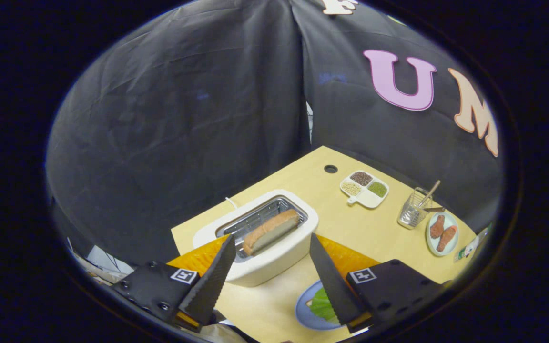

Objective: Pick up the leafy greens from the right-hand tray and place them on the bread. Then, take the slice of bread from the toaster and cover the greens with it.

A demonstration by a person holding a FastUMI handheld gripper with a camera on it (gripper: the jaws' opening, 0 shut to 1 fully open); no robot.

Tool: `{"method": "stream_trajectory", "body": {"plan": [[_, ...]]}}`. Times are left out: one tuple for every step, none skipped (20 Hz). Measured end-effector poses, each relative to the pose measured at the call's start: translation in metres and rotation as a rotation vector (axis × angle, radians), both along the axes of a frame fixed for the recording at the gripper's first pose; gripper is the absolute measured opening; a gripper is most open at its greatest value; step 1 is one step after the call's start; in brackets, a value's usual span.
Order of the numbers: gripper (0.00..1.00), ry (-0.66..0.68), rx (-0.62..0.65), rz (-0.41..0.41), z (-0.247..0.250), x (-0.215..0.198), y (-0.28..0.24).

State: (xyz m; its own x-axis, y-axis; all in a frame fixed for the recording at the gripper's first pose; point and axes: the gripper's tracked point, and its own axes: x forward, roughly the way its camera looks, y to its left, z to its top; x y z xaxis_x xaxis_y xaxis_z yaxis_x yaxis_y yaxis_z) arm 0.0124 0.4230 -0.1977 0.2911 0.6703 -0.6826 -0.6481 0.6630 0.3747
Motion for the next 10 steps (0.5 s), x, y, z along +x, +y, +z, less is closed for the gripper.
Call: {"method": "stream_trajectory", "body": {"plan": [[0.98,0.011,0.001,-0.008,0.000,0.002,0.006],[0.98,0.029,0.001,-0.020,-0.002,0.005,0.010],[0.97,0.049,-0.001,-0.033,-0.004,0.007,0.013],[0.97,0.073,0.000,-0.049,-0.008,0.010,0.017],[0.97,0.102,0.004,-0.071,-0.012,0.013,0.022],[0.97,0.135,0.013,-0.085,-0.015,0.014,0.026],[0.97,0.158,0.013,-0.101,-0.018,0.018,0.031],[0.97,0.174,0.003,-0.111,-0.024,0.021,0.032],[0.97,0.189,-0.012,-0.120,-0.030,0.022,0.031],[0.97,0.201,-0.025,-0.129,-0.038,0.025,0.030]]}}
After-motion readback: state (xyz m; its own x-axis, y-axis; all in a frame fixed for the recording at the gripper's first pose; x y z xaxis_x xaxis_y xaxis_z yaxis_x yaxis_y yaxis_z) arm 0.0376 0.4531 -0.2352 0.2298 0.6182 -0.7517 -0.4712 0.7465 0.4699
